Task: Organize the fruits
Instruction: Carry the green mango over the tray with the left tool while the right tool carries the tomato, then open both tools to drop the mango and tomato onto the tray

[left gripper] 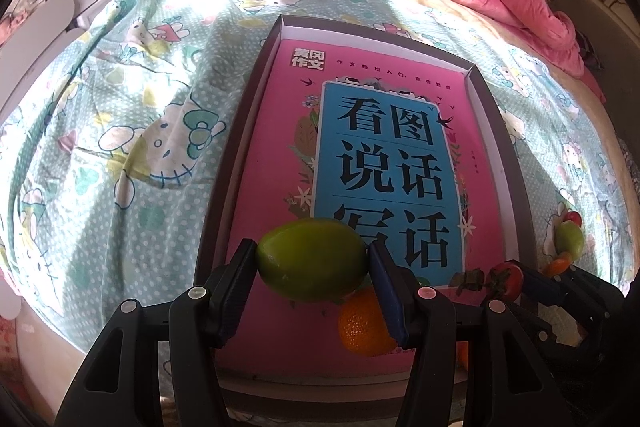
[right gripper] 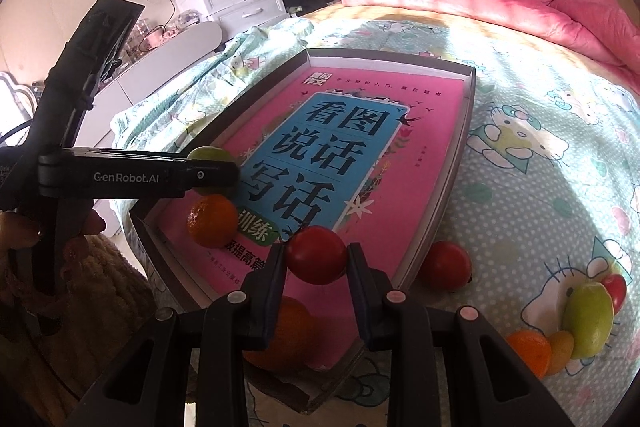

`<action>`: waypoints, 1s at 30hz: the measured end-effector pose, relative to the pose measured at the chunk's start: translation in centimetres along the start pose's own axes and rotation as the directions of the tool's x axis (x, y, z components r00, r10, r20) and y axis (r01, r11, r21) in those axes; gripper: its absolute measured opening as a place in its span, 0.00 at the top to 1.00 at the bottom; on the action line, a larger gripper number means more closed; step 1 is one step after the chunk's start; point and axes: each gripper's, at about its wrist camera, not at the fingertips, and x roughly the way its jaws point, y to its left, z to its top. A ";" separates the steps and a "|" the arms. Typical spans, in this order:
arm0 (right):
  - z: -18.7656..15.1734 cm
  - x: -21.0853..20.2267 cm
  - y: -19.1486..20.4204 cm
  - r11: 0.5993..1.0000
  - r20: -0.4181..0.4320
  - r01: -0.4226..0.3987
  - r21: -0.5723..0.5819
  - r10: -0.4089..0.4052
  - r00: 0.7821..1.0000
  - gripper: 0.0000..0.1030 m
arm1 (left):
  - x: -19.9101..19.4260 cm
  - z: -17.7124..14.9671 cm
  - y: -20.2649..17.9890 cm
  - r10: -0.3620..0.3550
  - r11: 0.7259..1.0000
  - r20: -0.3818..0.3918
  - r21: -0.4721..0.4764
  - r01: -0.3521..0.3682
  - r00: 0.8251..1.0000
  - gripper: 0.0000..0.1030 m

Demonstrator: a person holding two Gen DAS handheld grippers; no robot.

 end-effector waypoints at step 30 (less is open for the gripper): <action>-0.2 -1.6 -0.8 1.000 0.033 0.000 0.025 -0.001 0.999 0.64 | -1.4 0.7 0.0 -0.046 0.999 0.063 -0.004 0.046 0.997 0.43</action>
